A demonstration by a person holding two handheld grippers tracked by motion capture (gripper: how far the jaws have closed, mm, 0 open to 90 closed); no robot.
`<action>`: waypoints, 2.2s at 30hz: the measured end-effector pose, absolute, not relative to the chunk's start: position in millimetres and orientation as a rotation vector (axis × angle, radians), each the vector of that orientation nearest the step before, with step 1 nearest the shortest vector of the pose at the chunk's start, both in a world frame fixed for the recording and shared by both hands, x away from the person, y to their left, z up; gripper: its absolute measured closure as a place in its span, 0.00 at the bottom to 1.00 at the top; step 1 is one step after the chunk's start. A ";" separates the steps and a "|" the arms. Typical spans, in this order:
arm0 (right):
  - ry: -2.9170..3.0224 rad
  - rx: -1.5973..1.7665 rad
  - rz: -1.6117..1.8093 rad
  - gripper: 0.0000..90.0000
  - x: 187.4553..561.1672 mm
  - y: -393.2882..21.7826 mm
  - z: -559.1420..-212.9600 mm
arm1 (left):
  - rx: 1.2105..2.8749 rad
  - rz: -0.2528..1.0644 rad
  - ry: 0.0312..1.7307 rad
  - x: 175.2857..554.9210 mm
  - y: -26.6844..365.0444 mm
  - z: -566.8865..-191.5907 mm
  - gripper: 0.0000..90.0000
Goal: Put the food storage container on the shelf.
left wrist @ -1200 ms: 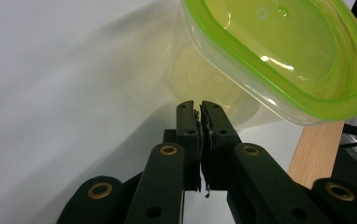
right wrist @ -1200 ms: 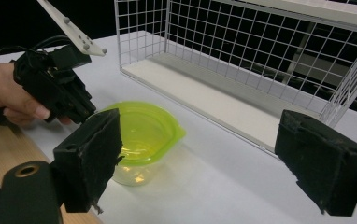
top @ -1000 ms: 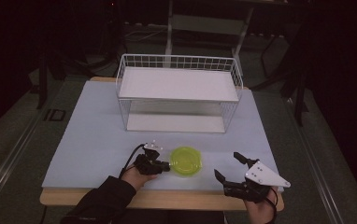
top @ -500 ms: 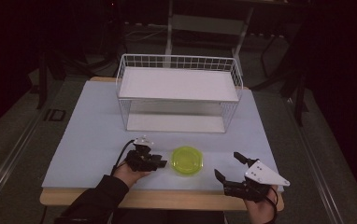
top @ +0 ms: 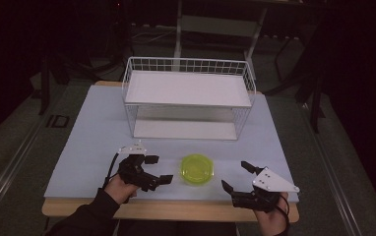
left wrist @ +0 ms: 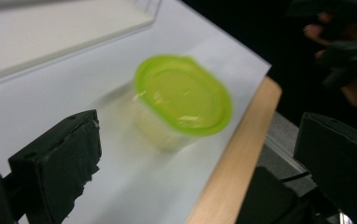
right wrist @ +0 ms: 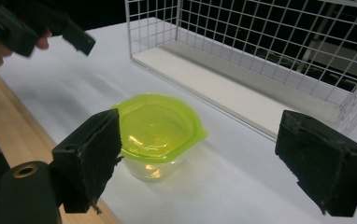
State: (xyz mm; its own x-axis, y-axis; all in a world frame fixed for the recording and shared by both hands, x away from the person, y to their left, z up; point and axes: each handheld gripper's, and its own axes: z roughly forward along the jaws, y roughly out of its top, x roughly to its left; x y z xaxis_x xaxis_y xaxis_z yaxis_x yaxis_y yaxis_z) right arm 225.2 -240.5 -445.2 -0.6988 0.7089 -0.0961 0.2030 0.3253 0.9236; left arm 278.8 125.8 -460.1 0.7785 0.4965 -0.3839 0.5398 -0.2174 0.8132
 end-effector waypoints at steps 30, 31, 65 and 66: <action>2.321 1.513 1.374 0.30 299.2 -226.0 -449.6 | 1.985 -0.053 1.017 315.7 74.8 -457.6 0.19; 2.331 1.557 1.377 0.31 301.9 -225.3 -452.5 | 1.977 -0.073 1.035 316.5 75.1 -461.5 0.26; 2.439 1.781 1.231 0.89 306.9 -199.1 -478.3 | 1.940 -0.269 1.271 317.5 72.7 -485.4 0.90; 2.428 1.768 1.250 0.89 306.3 -198.7 -474.9 | 1.948 -0.249 1.259 317.2 73.3 -479.6 0.90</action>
State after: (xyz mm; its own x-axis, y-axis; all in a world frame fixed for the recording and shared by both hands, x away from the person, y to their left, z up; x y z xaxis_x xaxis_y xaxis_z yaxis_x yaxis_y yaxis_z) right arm 306.3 -198.7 -474.9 -0.4047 0.7661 0.4993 0.8515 0.1166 0.5112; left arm 317.2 73.3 -479.6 0.4887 0.6847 -0.5407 0.8388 -0.1984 0.5069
